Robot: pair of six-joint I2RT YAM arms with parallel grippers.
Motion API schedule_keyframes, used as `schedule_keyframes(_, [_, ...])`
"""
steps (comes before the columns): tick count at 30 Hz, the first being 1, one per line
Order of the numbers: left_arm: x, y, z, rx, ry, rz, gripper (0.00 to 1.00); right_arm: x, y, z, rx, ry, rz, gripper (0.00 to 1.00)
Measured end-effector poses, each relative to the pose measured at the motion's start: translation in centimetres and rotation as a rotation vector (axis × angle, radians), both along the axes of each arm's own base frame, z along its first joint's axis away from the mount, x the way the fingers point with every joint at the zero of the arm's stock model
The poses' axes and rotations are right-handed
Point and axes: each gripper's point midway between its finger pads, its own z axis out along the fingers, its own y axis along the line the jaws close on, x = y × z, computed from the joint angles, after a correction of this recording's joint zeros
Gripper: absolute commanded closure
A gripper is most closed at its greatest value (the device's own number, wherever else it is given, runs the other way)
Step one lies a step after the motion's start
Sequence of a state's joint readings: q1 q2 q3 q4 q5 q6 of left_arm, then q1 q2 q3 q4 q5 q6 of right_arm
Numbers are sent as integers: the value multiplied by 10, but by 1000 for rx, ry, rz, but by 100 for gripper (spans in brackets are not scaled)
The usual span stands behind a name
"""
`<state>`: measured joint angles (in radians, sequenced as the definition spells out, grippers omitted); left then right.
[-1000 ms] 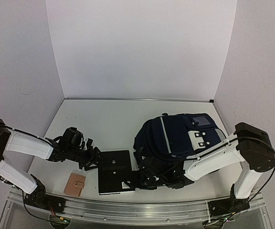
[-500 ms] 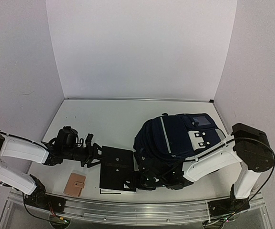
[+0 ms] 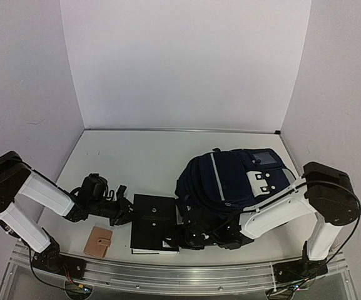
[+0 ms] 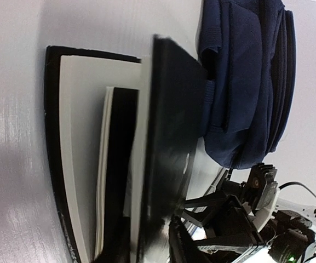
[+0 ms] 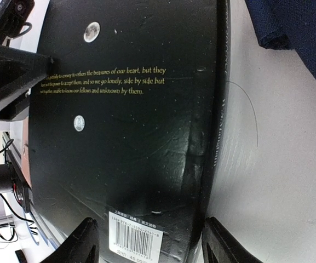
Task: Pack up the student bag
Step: Pick up the book from the center of the board.
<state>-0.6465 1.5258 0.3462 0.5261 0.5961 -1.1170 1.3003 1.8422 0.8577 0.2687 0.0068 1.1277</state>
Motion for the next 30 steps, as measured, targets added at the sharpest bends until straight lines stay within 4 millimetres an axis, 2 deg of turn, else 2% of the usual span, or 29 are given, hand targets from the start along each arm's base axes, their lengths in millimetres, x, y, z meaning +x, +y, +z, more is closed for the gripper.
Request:
schedule_keyframes(2, [1,-3,5,-24,-12,-7,99,0,-2,1,4,-2,-4,34])
schedule_keyframes(6, [3,-12,29,-98,-81,-30,100,0,-12,9,13,-9,-12,23])
schedule_keyframes(10, [0,-9,32,-107,-89,-25,100,4,-16,39,77,-42,-17,13])
schedule_keyframes(14, [-2,-7,43,-129,-110,-24,100,11,-17,68,167,-76,-18,10])
schedule_keyframes(16, [-3,-7,52,-148,-128,-27,100,14,-17,74,205,-83,-12,9])
schedule_keyframes(23, [-6,-8,79,-204,-187,-41,100,15,-21,72,243,-77,4,7])
schedule_keyframes(30, [-9,-6,81,-213,-192,-46,100,15,-17,71,303,-70,23,9])
